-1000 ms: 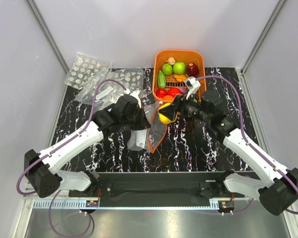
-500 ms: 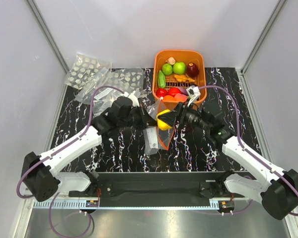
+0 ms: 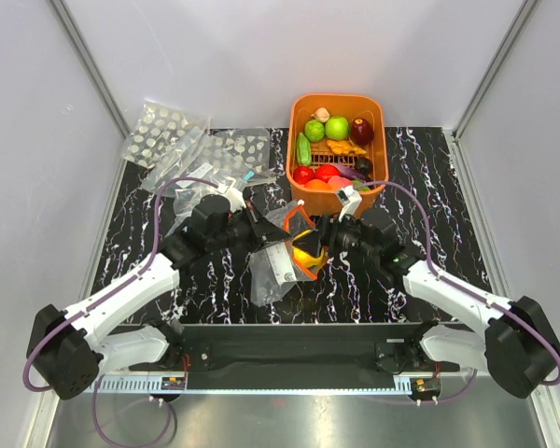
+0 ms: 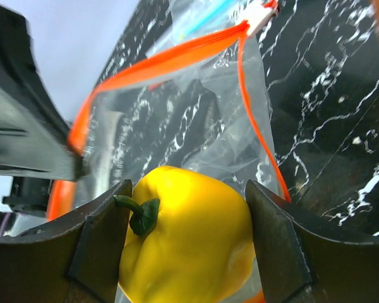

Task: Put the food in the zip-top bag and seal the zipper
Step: Place the fake vegetable in the zipper food storage bag.

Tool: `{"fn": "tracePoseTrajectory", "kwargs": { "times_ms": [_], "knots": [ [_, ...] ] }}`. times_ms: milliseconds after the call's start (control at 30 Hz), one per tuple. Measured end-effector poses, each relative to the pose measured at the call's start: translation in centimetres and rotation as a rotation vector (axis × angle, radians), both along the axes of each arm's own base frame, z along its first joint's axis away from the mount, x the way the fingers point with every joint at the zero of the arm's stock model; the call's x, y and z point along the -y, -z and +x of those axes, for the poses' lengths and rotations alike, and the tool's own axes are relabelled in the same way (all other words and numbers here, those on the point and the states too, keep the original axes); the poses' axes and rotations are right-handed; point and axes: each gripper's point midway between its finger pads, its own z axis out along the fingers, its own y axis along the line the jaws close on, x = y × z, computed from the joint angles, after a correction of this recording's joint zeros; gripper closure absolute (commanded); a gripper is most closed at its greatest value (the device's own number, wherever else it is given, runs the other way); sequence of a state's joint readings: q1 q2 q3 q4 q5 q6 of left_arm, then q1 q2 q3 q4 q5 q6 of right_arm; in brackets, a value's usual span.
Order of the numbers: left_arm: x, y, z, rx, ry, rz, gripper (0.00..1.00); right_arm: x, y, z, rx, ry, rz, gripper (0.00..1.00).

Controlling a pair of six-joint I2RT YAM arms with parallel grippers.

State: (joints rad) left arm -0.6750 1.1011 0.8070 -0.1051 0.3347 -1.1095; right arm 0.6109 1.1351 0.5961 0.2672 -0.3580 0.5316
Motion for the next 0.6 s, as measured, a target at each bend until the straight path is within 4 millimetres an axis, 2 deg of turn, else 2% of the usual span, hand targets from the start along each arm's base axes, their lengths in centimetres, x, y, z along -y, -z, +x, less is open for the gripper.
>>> {"fn": "tracePoseTrajectory", "kwargs": {
  "times_ms": [67, 100, 133, 200, 233, 267, 433, 600],
  "knots": [
    [0.1, -0.2, 0.0, 0.004, 0.004, -0.007, 1.00, -0.4, 0.8, -0.2, -0.010, -0.006, -0.019, 0.45],
    [0.1, -0.3, 0.0, 0.005, 0.006, -0.010, 1.00, -0.5, 1.0, -0.2, -0.012, -0.006, -0.026, 0.37],
    [0.2, -0.3, -0.1, 0.007, 0.010, -0.013, 1.00, -0.7, 1.3, -0.2, -0.015, -0.008, -0.034, 0.24],
    [0.2, -0.5, -0.2, 0.010, 0.018, -0.020, 1.00, -0.8, 1.8, -0.3, -0.022, -0.008, -0.044, 0.17],
    [0.3, -0.5, -0.2, 0.010, 0.021, -0.021, 1.00, -0.9, 1.8, -0.2, -0.021, -0.005, -0.047, 0.08],
    [0.3, -0.6, -0.2, 0.011, 0.024, -0.023, 1.00, -0.9, 1.8, -0.2, -0.020, -0.001, -0.049, 0.04],
    [0.3, -0.5, -0.3, 0.023, 0.036, -0.017, 1.00, -1.0, 0.3, 0.2, 0.009, 0.010, -0.044, 0.05],
    [0.1, -0.4, -0.3, 0.046, 0.046, -0.002, 1.00, -0.5, -2.1, 0.3, 0.038, 0.032, -0.039, 0.14]
  ]
}}
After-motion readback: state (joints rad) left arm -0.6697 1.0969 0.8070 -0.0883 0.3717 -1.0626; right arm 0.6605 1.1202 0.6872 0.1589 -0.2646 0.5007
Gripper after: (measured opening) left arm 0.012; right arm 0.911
